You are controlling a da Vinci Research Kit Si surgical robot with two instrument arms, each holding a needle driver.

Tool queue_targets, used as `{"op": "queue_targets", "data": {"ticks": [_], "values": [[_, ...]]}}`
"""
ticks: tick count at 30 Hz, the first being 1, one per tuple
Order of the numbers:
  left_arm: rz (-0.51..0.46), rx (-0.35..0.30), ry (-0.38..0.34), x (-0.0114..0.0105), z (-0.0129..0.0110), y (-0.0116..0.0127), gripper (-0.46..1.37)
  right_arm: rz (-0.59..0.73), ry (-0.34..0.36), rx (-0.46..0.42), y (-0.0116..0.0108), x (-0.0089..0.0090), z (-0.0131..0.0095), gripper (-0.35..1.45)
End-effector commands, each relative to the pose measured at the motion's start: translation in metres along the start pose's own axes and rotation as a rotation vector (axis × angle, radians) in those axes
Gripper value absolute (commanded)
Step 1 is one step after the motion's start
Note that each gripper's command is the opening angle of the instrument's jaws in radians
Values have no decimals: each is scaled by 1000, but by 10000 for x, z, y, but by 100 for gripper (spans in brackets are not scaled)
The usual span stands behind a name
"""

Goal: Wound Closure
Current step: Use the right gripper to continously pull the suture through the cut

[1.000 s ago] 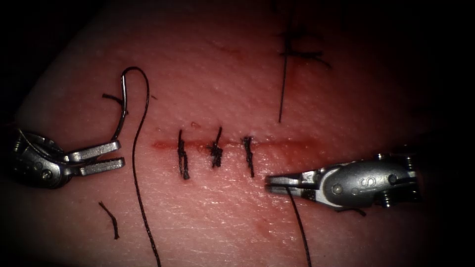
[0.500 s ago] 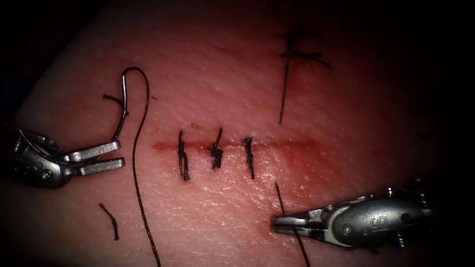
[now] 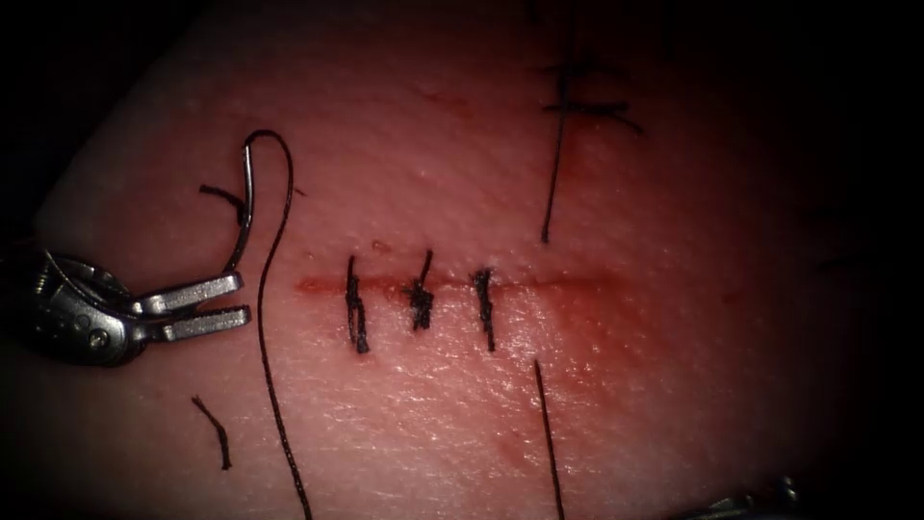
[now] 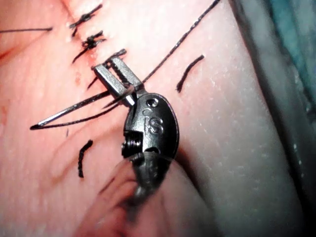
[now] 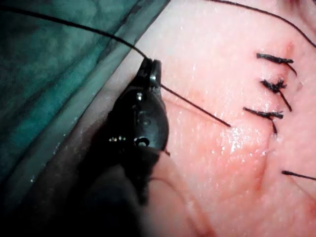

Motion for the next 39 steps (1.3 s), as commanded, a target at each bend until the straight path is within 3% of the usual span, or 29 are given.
{"op": "queue_targets", "data": {"ticks": [1,16,31,39], "values": [[0,-10,0,0,0,0,-35,-2,-3,7,-4,1,1,-35],[0,-10,0,0,0,0,-35,-10,3,105,-52,26,0,-35],[0,-11,0,1,0,1,-35,38,-9,294,-104,57,1,-35],[0,-11,1,2,-2,1,-35,45,-16,352,-114,65,-2,-35]]}}
